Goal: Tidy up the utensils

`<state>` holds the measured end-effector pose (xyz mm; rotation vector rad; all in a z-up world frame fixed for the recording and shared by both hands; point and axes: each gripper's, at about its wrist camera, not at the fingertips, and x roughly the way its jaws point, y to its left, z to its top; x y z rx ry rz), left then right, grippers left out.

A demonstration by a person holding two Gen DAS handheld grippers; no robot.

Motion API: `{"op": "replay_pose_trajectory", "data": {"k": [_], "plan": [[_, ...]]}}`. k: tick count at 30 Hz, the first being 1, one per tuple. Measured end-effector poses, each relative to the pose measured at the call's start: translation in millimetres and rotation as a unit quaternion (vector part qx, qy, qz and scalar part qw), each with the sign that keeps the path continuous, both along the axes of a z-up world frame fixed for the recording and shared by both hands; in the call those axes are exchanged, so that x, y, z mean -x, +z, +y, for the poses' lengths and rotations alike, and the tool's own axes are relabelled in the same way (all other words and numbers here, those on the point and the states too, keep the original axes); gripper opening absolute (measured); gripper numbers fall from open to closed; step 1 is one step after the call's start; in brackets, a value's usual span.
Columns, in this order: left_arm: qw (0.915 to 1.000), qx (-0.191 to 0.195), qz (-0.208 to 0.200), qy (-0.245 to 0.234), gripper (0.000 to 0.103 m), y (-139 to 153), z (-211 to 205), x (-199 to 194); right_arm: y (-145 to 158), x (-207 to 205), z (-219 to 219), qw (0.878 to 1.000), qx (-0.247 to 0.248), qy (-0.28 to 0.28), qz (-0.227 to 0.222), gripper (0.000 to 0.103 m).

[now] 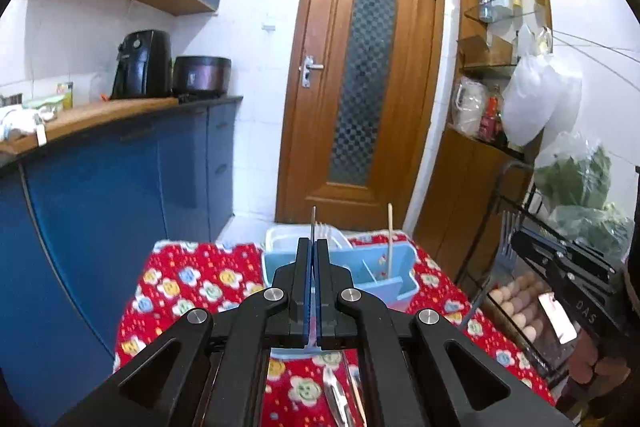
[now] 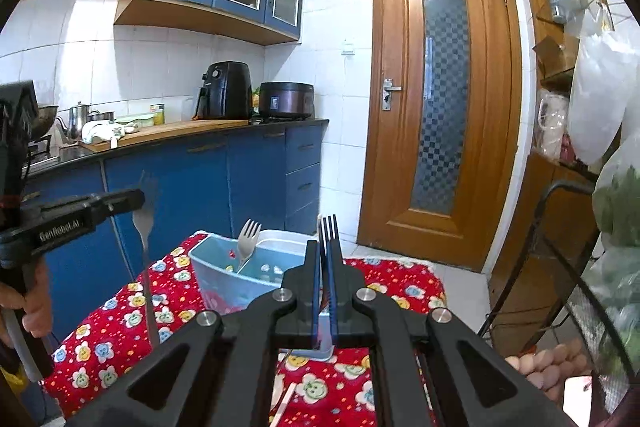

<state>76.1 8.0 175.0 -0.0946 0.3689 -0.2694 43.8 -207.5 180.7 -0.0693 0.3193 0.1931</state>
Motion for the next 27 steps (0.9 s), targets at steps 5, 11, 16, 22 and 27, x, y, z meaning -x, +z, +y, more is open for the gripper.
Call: {"op": "replay_pose_trajectory", "data": {"k": [5,11,16,22,27], "plan": [[0.9997,0.003,-0.020,0.013,0.001,18,2,-10,12,-11,-5,1.000,0.007,-0.014,-0.010,0.004],[0.9986,-0.007,-0.042,0.030,0.001,35,-1,-31,24,-30,-9,0.999,0.015,-0.030,-0.019,0.004],[0.9971,-0.019,-0.060,0.042,0.001,44,-4,-49,34,-43,-9,0.998,0.021,-0.043,-0.032,0.004],[0.9961,-0.025,-0.070,0.047,0.001,50,-10,-71,40,-61,-9,0.997,0.018,-0.052,-0.045,0.004],[0.9964,-0.025,-0.061,0.053,0.001,44,-14,-94,34,-81,-4,0.997,0.027,-0.054,-0.045,0.004]]}}
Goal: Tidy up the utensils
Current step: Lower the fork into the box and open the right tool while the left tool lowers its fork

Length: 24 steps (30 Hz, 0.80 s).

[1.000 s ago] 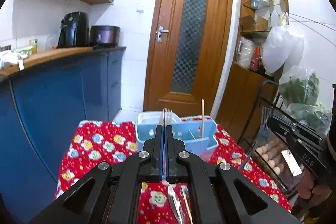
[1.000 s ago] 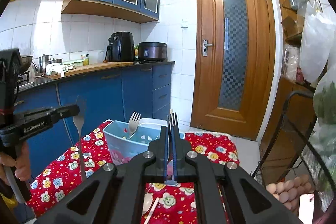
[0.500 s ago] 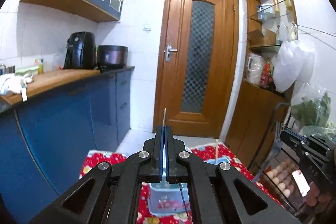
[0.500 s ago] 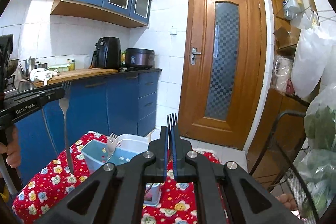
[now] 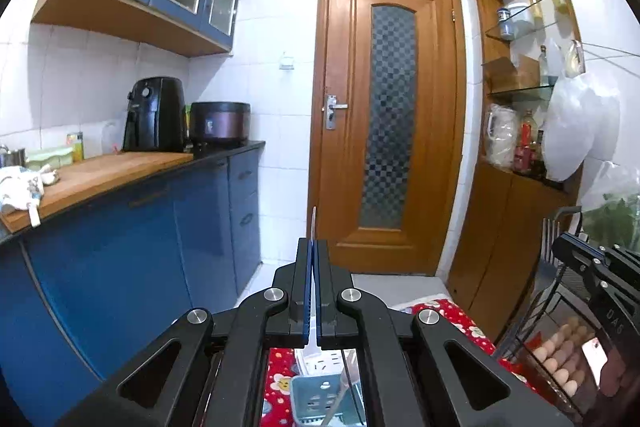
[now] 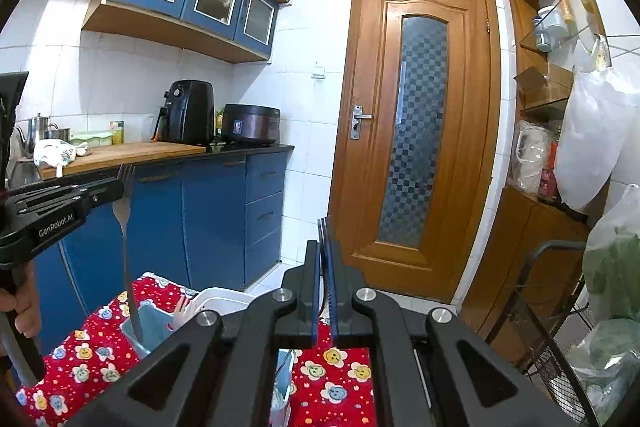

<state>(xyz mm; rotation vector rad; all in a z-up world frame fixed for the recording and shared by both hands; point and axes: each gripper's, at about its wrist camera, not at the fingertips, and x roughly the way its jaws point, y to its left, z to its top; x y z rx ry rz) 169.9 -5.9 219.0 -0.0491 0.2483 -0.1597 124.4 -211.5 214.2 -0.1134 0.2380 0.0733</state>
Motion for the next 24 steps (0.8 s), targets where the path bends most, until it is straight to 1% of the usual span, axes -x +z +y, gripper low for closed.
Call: {"op": "replay_pose_trajectory", "data": {"k": [3,6,12,20,24], "plan": [[1.0000,-0.003,0.004,0.004,0.001,-9,0,-10,-9,-11,4,1.000,0.006,-0.001,0.004,0.004],[0.9998,-0.014,0.007,0.012,0.001,-21,-2,-20,-19,-19,7,1.000,0.015,-0.001,0.008,0.004],[0.9995,-0.021,0.019,0.017,0.001,-40,-2,-33,-41,-31,10,0.999,0.017,0.008,0.030,0.004],[0.9986,-0.035,0.038,0.011,0.001,-71,-11,-38,-66,-40,14,0.998,0.012,0.018,0.059,0.004],[0.9984,-0.033,0.045,0.012,0.001,-85,-12,-37,-75,-43,14,0.997,0.009,0.022,0.072,0.004]]}}
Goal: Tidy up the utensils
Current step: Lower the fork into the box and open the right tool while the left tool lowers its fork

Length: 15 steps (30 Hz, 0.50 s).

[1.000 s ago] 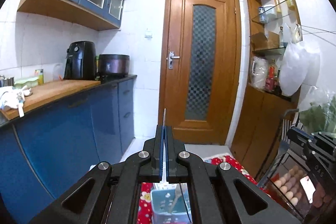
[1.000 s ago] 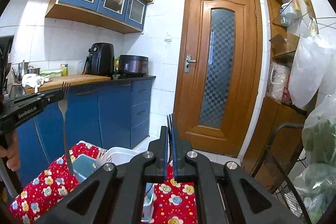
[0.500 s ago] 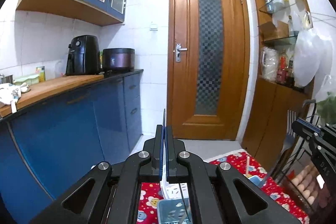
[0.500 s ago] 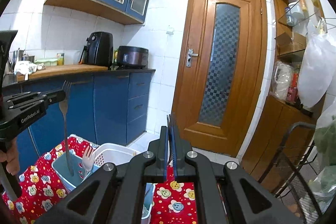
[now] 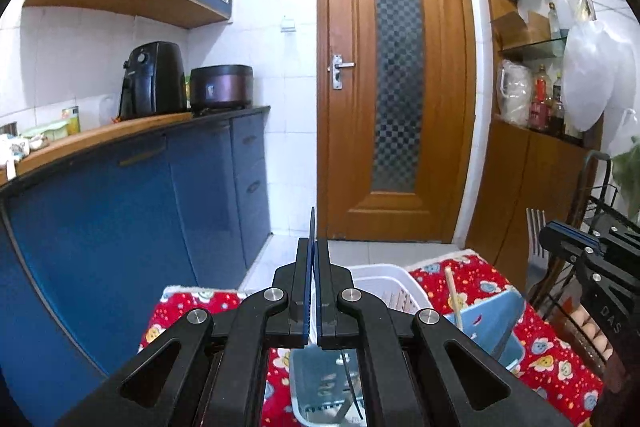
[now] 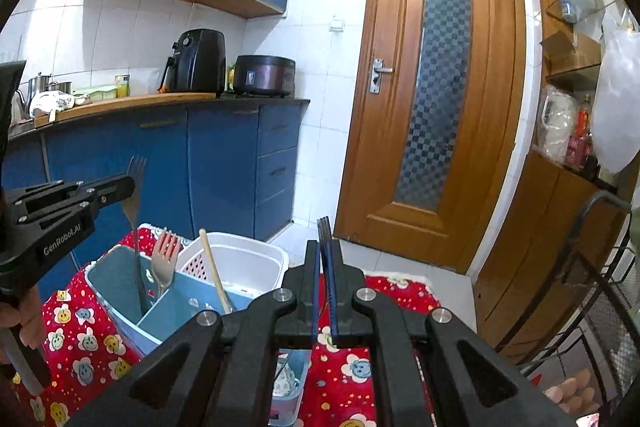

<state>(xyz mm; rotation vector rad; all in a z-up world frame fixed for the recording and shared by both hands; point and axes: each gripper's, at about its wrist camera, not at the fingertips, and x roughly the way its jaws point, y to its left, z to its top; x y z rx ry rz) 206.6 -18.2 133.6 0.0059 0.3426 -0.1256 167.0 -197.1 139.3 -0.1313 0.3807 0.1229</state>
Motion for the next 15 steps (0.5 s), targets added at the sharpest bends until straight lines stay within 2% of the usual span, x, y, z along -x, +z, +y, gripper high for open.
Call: {"op": "replay_pose_trajectory", "data": {"k": [9,15], "plan": [[0.9997,0.009,0.023,-0.002,0.001,-21,0,-1,-11,0,4,1.000,0.000,0.009,0.011,0.005],[0.9997,0.007,0.023,-0.007,0.001,-22,-2,3,-11,1,2,1.000,-0.018,0.014,0.021,0.005]]}}
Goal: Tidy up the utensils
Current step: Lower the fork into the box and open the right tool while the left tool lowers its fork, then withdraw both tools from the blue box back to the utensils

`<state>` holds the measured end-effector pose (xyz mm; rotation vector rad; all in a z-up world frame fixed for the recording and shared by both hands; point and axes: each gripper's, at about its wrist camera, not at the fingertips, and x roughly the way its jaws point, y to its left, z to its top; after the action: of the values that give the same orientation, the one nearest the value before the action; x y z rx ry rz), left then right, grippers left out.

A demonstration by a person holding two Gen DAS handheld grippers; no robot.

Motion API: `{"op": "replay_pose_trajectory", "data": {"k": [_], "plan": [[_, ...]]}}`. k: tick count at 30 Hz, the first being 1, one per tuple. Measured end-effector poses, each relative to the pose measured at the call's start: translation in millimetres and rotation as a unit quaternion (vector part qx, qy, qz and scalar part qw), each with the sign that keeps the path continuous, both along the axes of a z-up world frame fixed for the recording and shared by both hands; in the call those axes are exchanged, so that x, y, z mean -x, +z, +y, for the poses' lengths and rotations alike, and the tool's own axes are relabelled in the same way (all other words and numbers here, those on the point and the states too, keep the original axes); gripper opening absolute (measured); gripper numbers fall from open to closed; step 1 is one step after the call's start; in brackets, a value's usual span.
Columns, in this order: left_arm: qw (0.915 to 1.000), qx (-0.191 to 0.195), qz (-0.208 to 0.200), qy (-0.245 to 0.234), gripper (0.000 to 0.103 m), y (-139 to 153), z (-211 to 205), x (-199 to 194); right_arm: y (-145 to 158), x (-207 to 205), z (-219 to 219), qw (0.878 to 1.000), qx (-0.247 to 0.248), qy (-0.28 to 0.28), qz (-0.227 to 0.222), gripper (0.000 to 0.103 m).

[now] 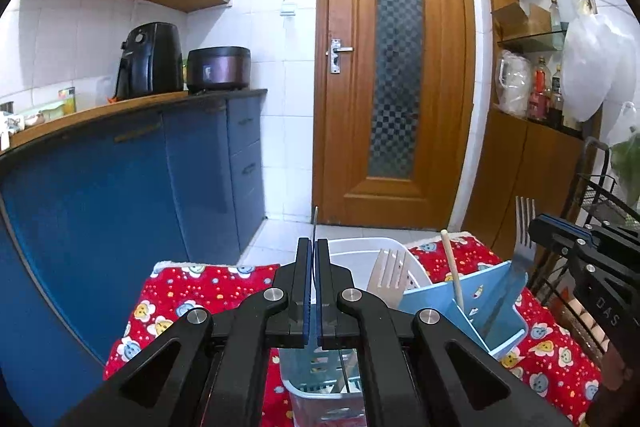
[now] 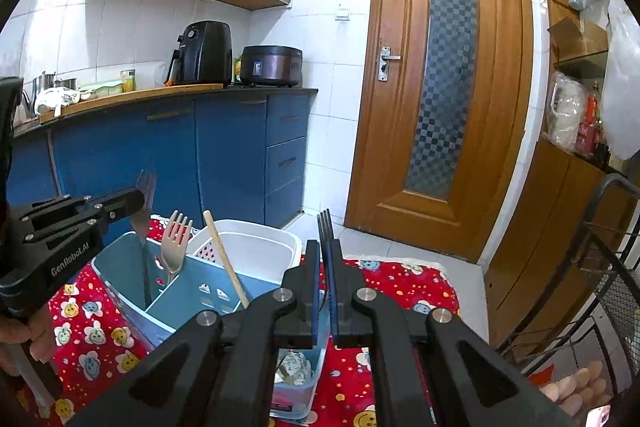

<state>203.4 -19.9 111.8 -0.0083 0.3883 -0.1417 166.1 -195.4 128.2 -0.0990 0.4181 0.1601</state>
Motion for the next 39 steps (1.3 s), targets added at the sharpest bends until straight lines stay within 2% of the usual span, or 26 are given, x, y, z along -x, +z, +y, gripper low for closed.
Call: {"op": "replay_pose_trajectory", "data": {"k": [5,11,13,14,23,39], "plan": [[0.9999,0.002,0.007,-0.007,0.002,1,-1,2,4,-3,-7,0.999,-0.028,0.005,0.016,0.008],[0.9990,0.027,0.033,-0.012,0.010,0,2,2,7,1,-12,0.999,-0.046,0.011,0.013,0.022],[0.9987,0.031,0.038,-0.014,0.010,1,3,3,9,3,-14,0.999,-0.051,0.010,0.009,0.033],[0.9986,0.032,0.038,-0.015,0.010,2,3,4,11,5,-15,0.998,-0.055,0.008,0.005,0.035],[0.9991,0.031,0.022,-0.019,0.010,20,6,26,26,26,-17,0.998,-0.069,0.008,-0.007,0.036],[0.9981,0.038,0.034,-0.034,0.011,32,14,83,25,85,-12,0.997,-0.080,0.014,0.018,0.039]]}}
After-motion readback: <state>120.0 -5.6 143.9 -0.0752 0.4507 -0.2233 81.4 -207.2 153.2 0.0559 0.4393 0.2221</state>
